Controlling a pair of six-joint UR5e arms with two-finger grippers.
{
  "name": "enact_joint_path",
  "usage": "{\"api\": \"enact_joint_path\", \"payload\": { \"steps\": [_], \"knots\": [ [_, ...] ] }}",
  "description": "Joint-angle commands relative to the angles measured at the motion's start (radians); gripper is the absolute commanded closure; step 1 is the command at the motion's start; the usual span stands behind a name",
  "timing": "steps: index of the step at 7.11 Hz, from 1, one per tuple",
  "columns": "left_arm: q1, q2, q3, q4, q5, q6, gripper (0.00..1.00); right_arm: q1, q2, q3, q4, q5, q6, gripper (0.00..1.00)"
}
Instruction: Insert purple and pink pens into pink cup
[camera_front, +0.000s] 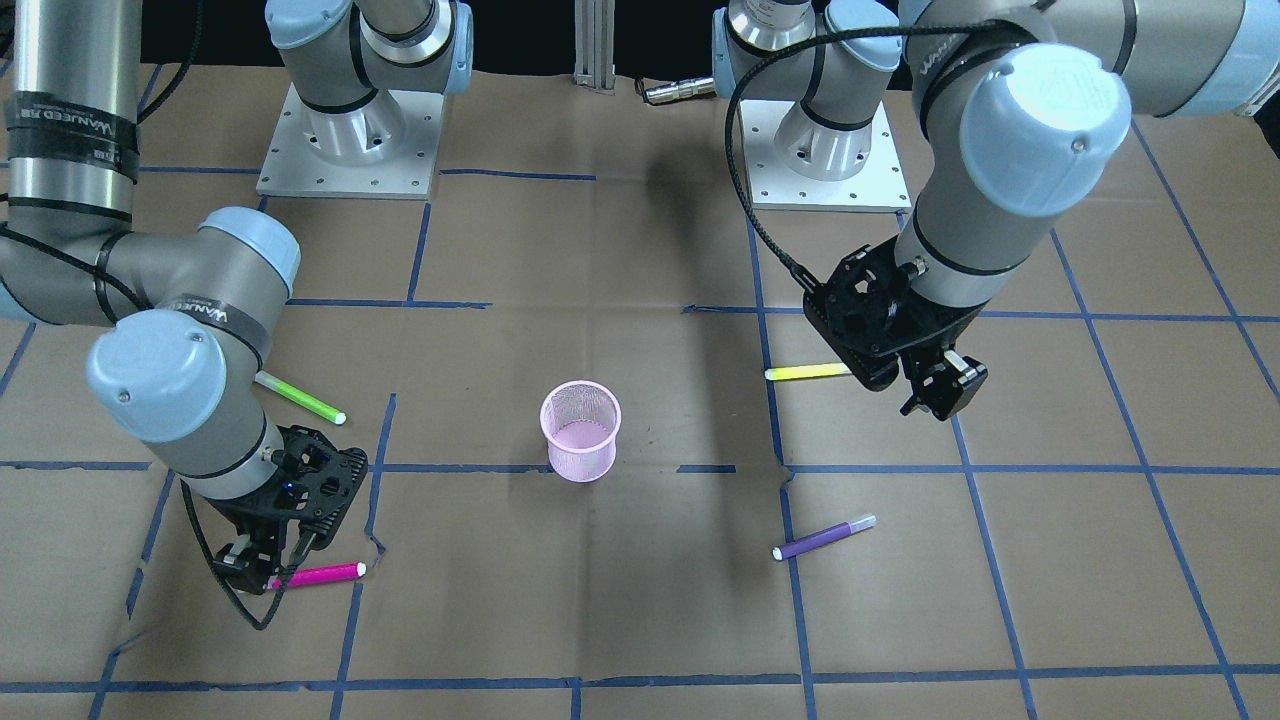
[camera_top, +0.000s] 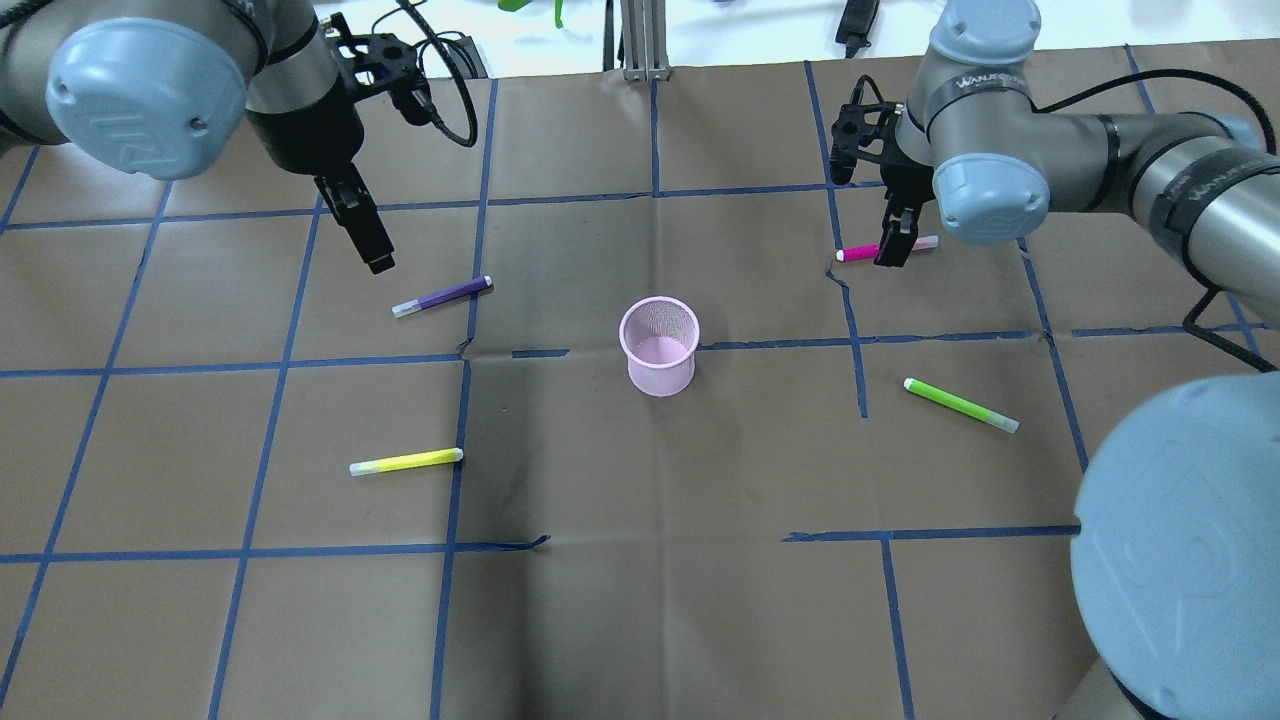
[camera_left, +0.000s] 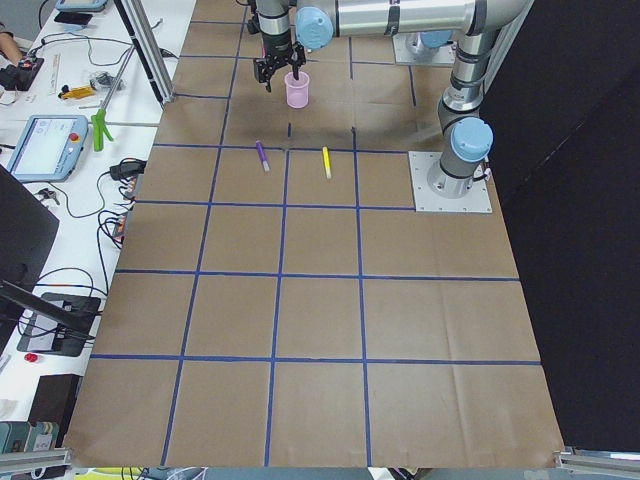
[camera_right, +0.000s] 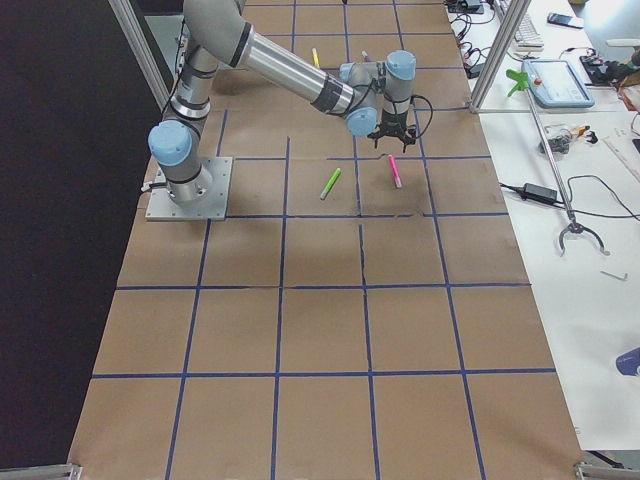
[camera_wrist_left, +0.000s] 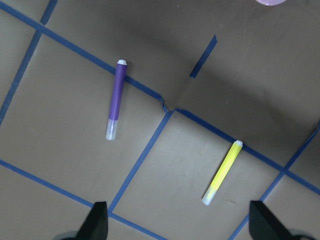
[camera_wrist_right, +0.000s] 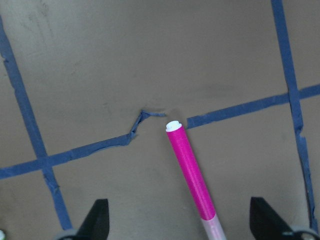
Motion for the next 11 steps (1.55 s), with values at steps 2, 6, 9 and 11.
{"api": "enact_joint_path", "payload": {
  "steps": [2, 6, 9, 11],
  "knots": [
    [-0.025, -0.151, 0.026, 0.091, 0.079, 0.039, 0.02, 0.002, 0.063, -0.006, -0.069, 0.019, -0.236, 0.01],
    [-0.132, -0.437, 0.198, 0.137, 0.355, 0.028, 0.02, 0.01, 0.095, -0.006, -0.07, 0.02, -0.291, 0.01],
    [-0.14, -0.503, 0.184, 0.199, 0.365, 0.025, 0.02, 0.021, 0.092, -0.008, -0.07, 0.014, -0.285, 0.2],
    [-0.179, -0.521, 0.173, 0.196, 0.369, 0.024, 0.02, 0.032, 0.092, -0.008, -0.07, 0.012, -0.283, 0.25]
  ]
}}
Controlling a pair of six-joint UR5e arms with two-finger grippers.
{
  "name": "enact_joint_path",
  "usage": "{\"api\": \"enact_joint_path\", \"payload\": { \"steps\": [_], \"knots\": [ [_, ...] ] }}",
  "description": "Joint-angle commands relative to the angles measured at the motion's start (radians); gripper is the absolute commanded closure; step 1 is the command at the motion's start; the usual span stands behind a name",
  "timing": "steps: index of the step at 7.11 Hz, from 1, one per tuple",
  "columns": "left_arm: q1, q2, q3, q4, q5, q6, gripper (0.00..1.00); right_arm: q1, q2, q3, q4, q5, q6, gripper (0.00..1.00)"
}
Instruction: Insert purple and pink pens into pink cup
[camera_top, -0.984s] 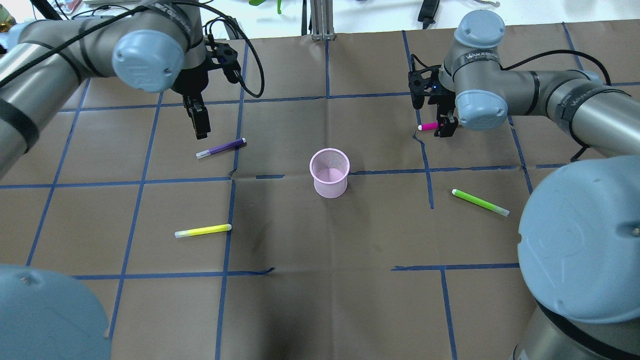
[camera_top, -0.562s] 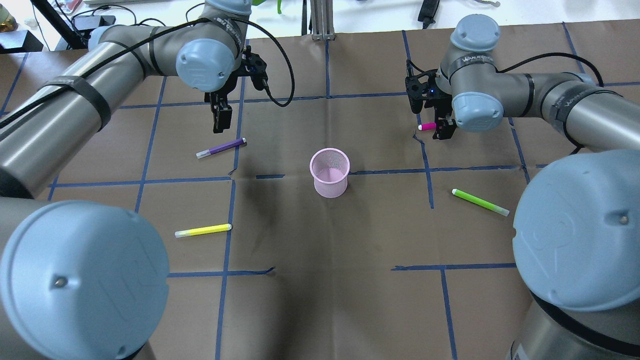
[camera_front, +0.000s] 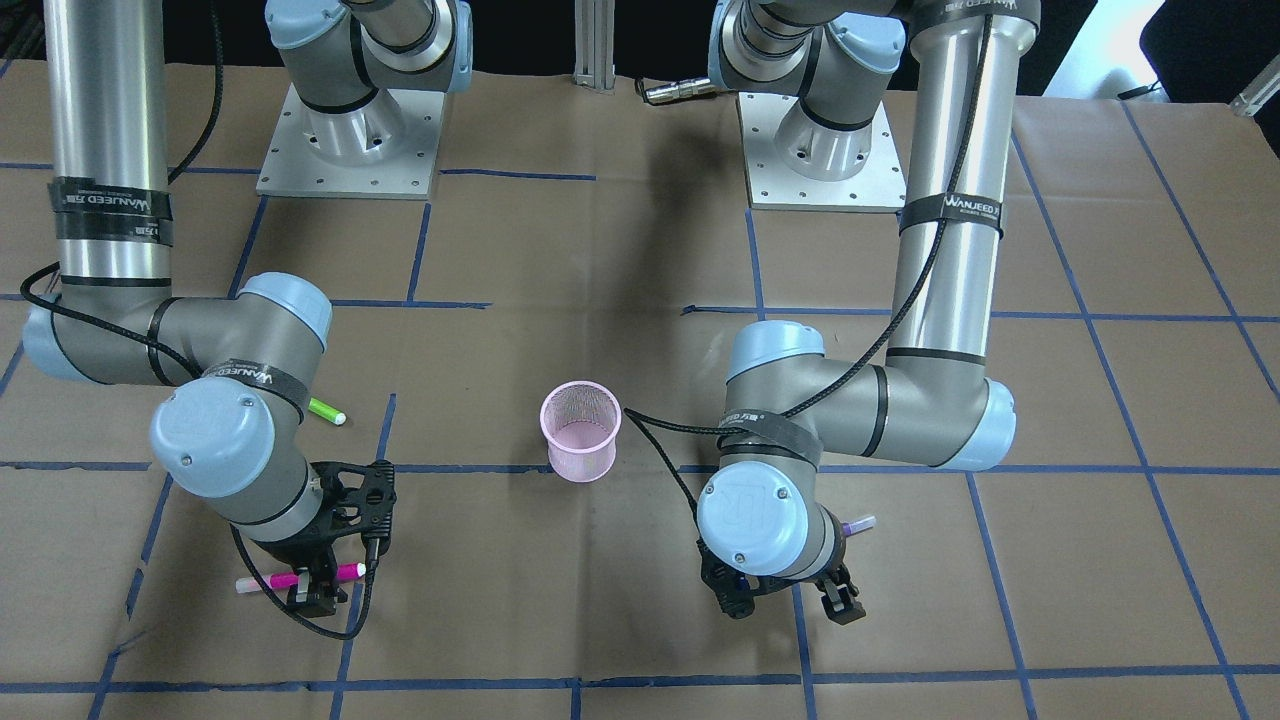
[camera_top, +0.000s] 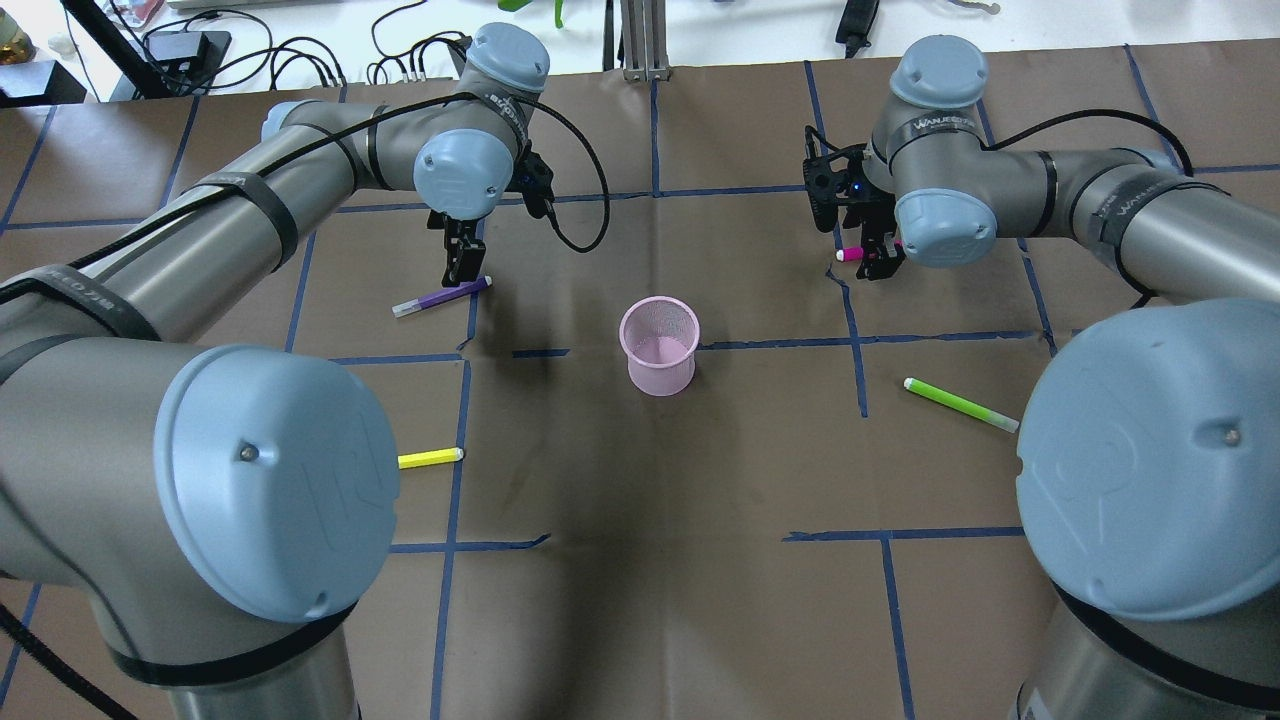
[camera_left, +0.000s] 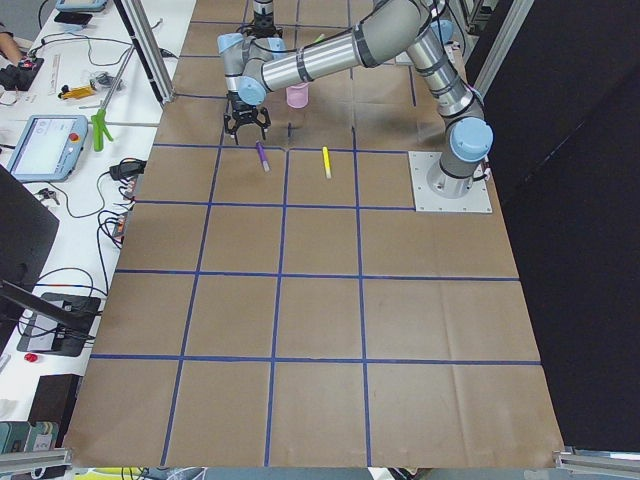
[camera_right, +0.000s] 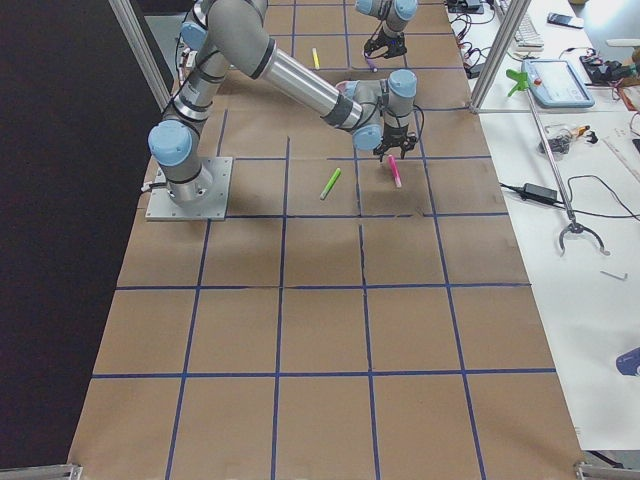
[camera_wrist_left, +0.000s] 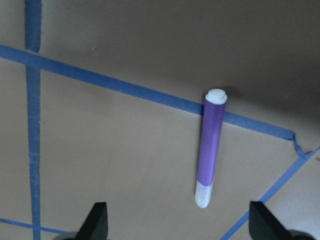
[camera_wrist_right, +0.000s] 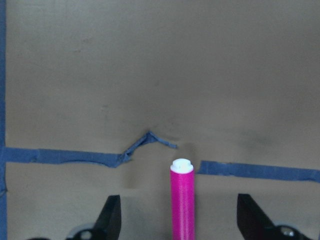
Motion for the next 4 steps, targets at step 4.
{"api": "enact_joint_path", "payload": {
  "steps": [4],
  "knots": [
    [-0.04, 0.021, -0.059, 0.0, 0.006, 0.004, 0.02, 0.005, 0.017, -0.002, -0.002, -0.009, -0.001, 0.25]
  ]
}}
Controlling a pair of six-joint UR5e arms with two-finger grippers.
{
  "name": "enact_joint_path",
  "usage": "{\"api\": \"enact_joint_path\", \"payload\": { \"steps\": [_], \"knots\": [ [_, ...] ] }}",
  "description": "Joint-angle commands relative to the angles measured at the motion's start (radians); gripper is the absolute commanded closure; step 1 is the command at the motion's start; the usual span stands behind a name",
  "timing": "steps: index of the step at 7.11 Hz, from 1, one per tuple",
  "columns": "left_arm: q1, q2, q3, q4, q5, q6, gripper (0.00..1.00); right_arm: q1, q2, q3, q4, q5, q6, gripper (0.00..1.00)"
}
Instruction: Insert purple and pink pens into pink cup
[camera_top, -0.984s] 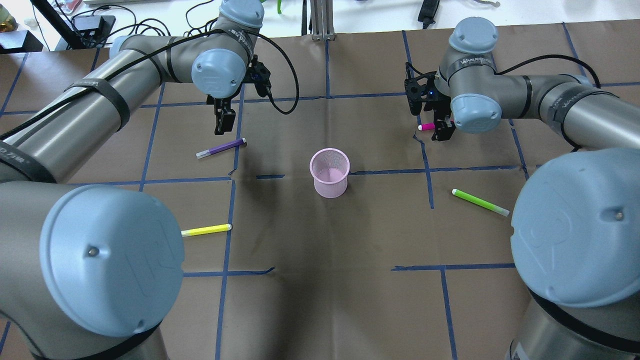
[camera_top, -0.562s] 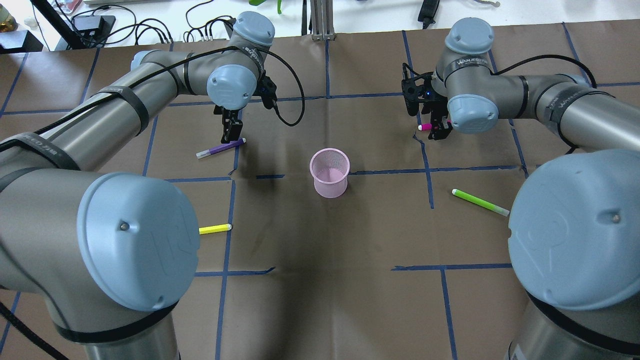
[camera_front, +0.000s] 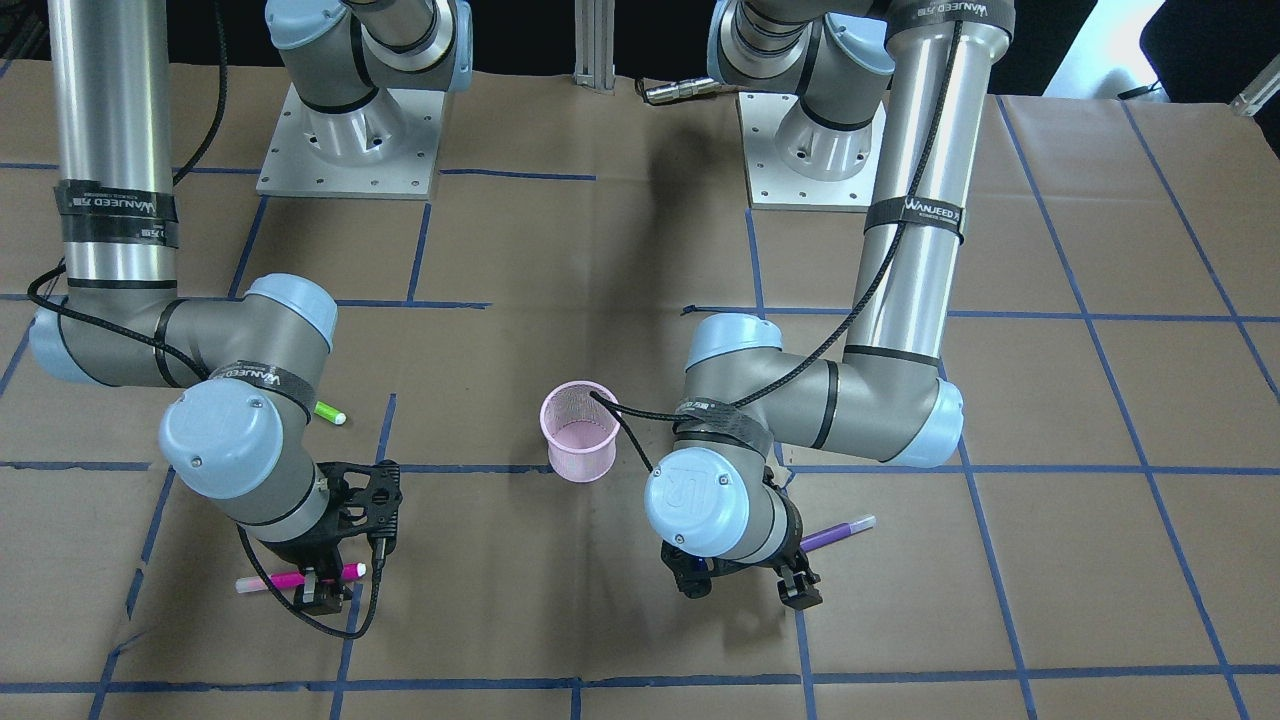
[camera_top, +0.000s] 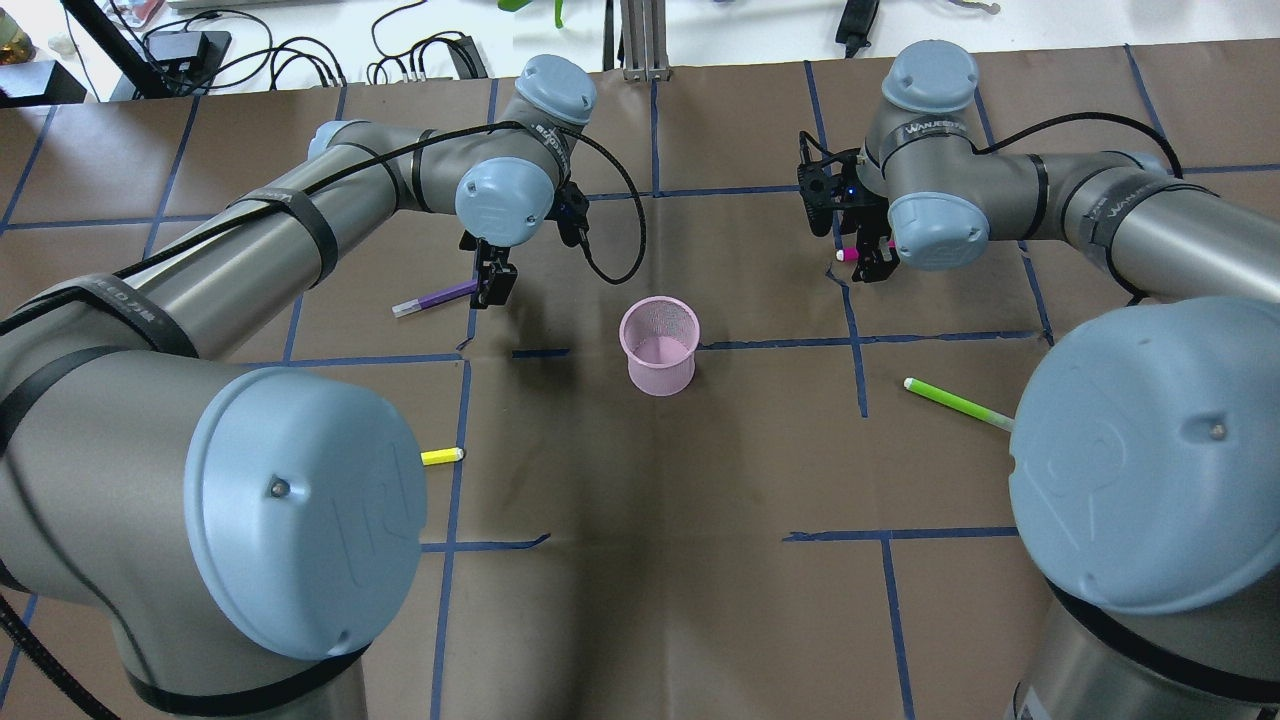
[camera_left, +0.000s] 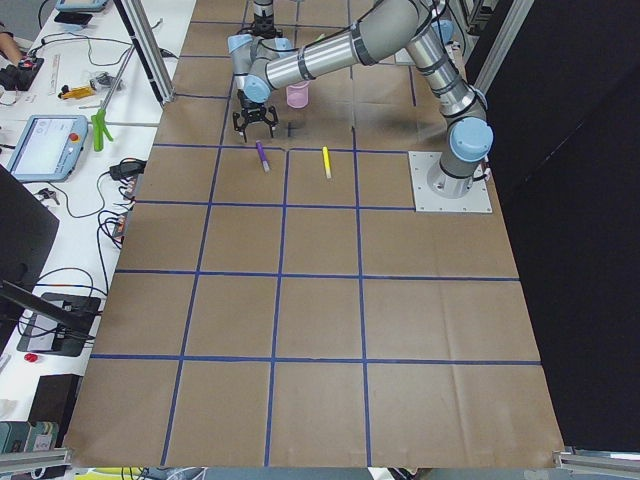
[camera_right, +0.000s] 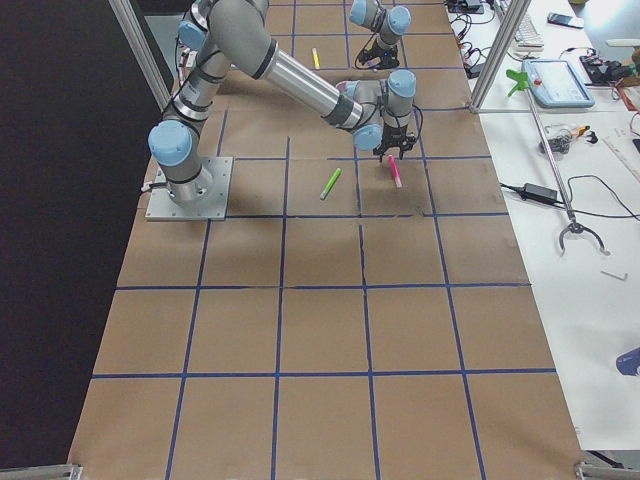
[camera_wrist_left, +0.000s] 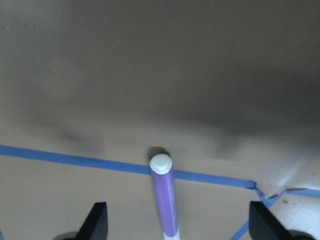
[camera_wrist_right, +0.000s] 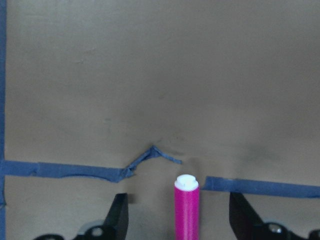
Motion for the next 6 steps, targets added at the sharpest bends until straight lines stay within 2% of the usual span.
{"api": "enact_joint_path", "payload": {
  "steps": [1, 2, 4, 6],
  "knots": [
    [0.036, 0.005, -0.013, 0.0, -0.001, 0.014, 0.02, 0.0, 0.005, -0.001, 0.0, 0.0, 0.0, 0.25],
    [0.048, 0.005, -0.024, -0.001, -0.001, 0.014, 0.02, 0.0, 0.004, -0.001, -0.002, -0.001, 0.0, 0.31],
    [0.05, -0.001, -0.031, 0.011, -0.003, 0.012, 0.02, 0.0, 0.001, 0.0, -0.002, -0.003, 0.0, 0.62],
    [0.05, -0.018, -0.036, 0.046, -0.003, 0.015, 0.02, 0.0, -0.001, 0.001, 0.0, -0.003, -0.002, 0.81]
  ]
}}
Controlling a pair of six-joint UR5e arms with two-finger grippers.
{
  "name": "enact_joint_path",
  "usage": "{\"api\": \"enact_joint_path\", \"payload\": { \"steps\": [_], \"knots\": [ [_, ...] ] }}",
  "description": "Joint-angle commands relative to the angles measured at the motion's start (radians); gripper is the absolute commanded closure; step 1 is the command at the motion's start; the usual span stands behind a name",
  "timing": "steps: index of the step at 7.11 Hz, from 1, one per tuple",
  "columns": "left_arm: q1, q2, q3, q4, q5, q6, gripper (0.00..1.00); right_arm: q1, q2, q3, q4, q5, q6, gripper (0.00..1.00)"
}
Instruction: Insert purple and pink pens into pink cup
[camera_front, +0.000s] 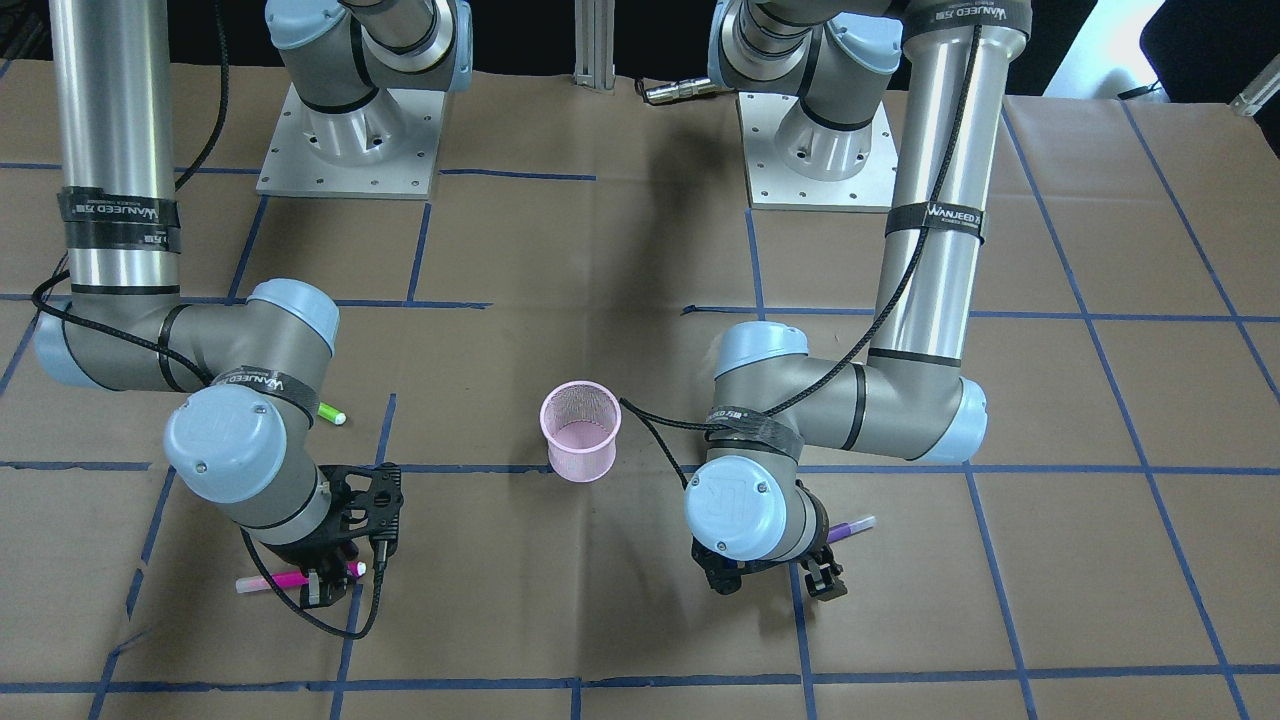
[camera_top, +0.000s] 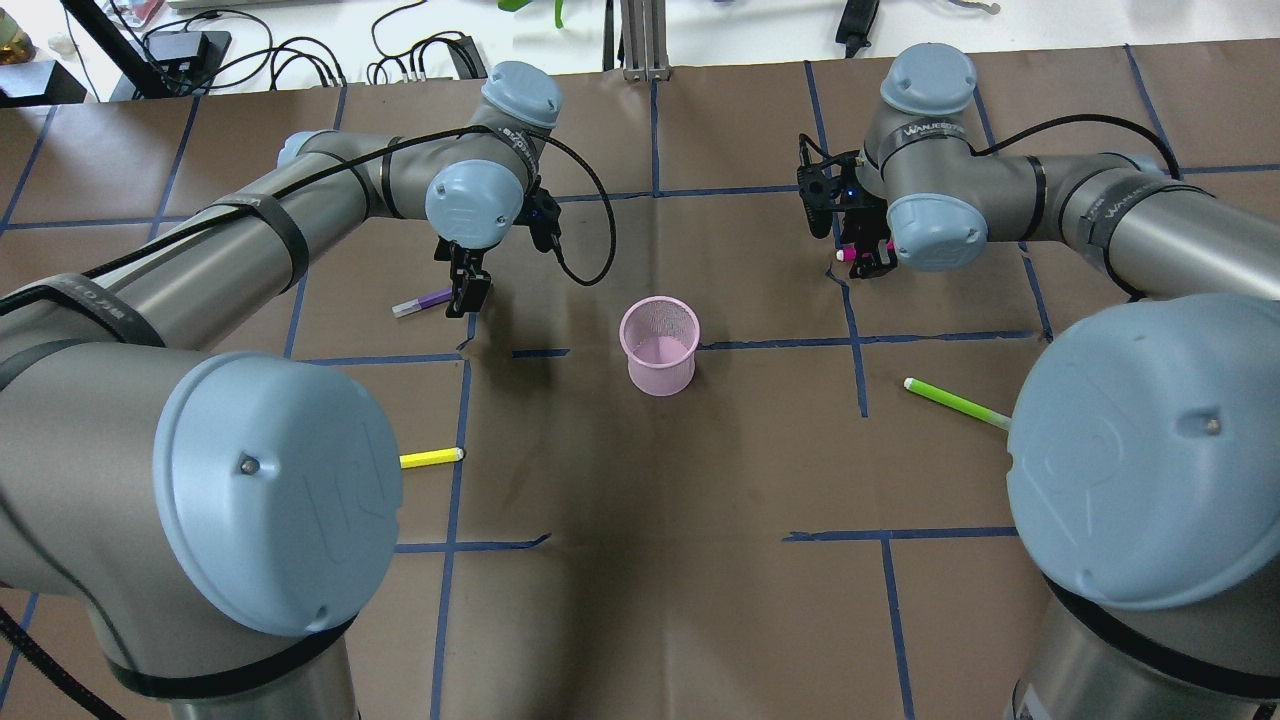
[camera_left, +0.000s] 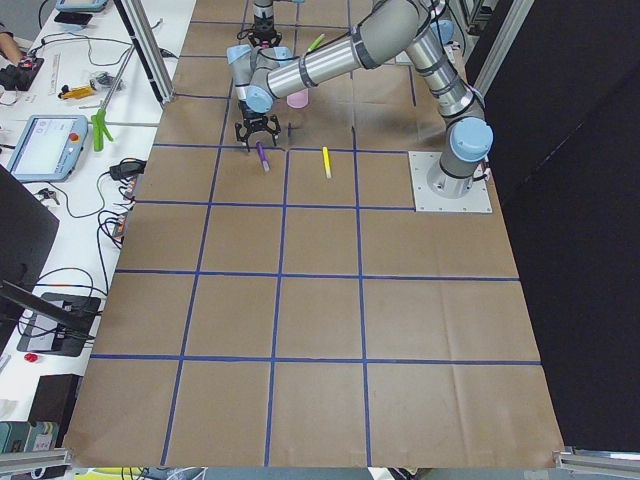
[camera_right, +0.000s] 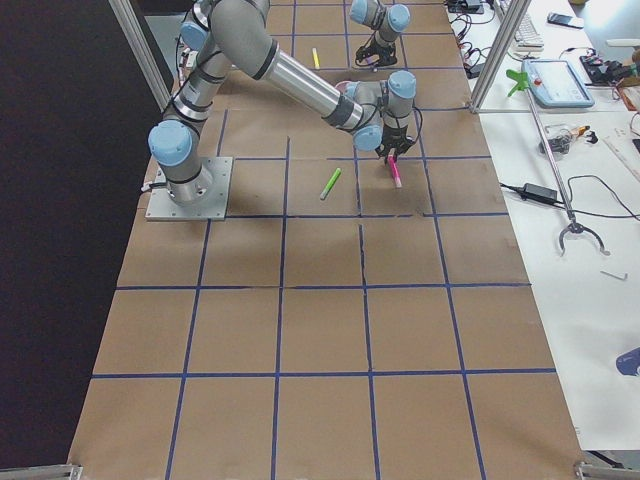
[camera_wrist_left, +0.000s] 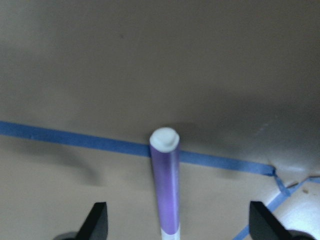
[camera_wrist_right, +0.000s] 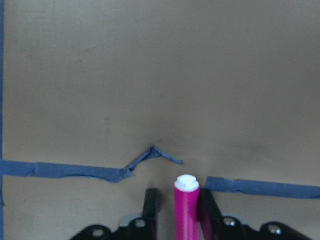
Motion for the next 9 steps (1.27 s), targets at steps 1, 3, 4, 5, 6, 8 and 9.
{"api": "enact_joint_path", "payload": {
  "steps": [1, 3, 4, 5, 6, 8, 9],
  "knots": [
    [0.002, -0.007, -0.004, 0.02, -0.002, 0.008, 0.03, 0.0, -0.006, -0.001, 0.0, -0.002, -0.001, 0.86],
    [0.007, -0.007, -0.004, 0.023, -0.002, 0.008, 0.14, -0.002, -0.049, -0.059, 0.013, 0.009, -0.009, 0.9],
    [0.007, -0.007, -0.004, 0.026, 0.001, 0.007, 0.25, -0.005, -0.078, -0.11, 0.051, 0.045, -0.003, 0.9],
    [0.007, -0.005, -0.005, 0.035, 0.003, 0.007, 0.39, -0.011, -0.119, -0.122, 0.113, 0.175, 0.011, 0.91],
    [0.007, -0.006, -0.005, 0.037, 0.053, 0.005, 0.54, 0.0, -0.183, -0.109, 0.122, 0.216, 0.134, 0.93],
    [0.005, -0.005, -0.005, 0.037, 0.086, 0.005, 0.74, 0.011, -0.241, -0.048, 0.107, 0.474, 0.277, 0.94],
    [0.005, -0.005, -0.005, 0.037, 0.086, 0.007, 0.79, 0.02, -0.285, -0.015, 0.083, 0.515, 0.348, 0.95]
  ]
}}
